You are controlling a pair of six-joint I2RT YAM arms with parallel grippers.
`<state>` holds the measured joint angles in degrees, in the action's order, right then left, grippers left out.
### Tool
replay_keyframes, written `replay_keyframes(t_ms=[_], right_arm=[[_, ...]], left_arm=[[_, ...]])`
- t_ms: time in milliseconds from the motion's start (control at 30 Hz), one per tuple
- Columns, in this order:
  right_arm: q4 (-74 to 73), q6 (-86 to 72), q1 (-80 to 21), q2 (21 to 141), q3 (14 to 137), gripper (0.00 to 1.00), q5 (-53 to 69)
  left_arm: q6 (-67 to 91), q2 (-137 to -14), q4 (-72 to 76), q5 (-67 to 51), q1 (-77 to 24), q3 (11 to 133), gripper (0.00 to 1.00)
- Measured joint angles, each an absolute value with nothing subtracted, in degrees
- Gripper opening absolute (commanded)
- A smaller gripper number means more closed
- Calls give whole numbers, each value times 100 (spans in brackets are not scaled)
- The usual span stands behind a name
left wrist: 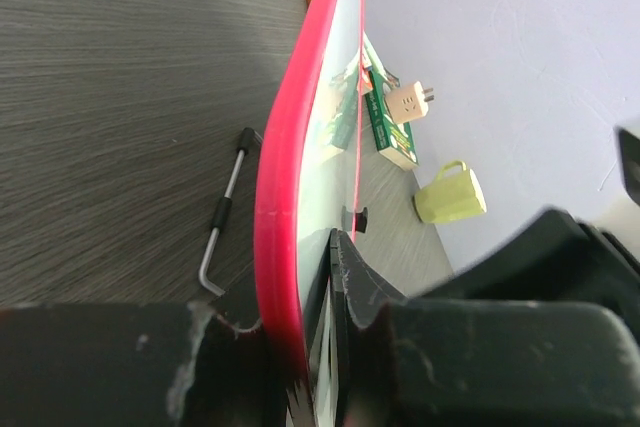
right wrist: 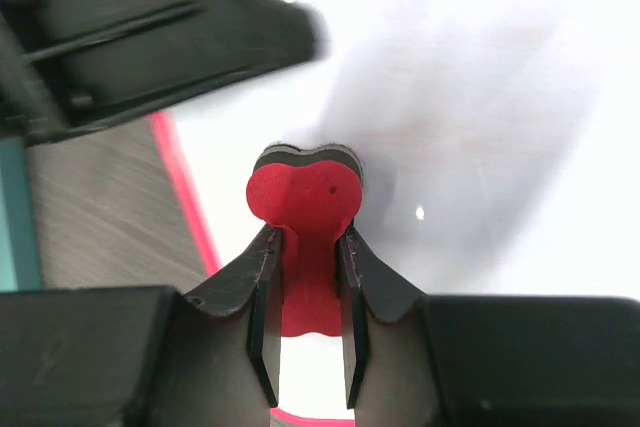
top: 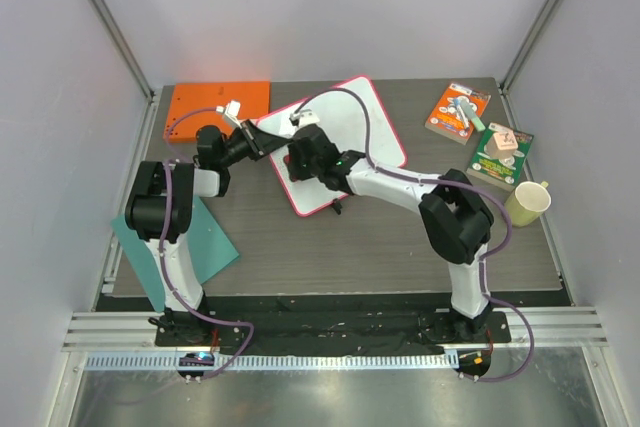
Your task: Erase the whiteboard
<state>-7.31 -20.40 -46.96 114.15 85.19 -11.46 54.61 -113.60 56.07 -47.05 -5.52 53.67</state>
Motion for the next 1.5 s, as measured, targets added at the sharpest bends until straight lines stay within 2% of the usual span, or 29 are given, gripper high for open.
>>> replay_keyframes(t_ms=[500,1000,1200,1500], right_arm=[[-1129,-2119,-3096,11107,8058,1,-1540],[-2110,-1678,-1892,12132,9784,1,-2383],[-2596,-1420,-1898,12339,10283,1,-2405],[-2504,-1028,-2235,12342,10243,1,-3009]], left_arm=[[5408,-11360,5697,-4654,-602,5384,0],[5465,-11338,5758,-4646,-657,5424,0],[5457,-11334,5760,-4633,-679,5428,0],[5408,-11334,5780,-4709,-659,5428,0]])
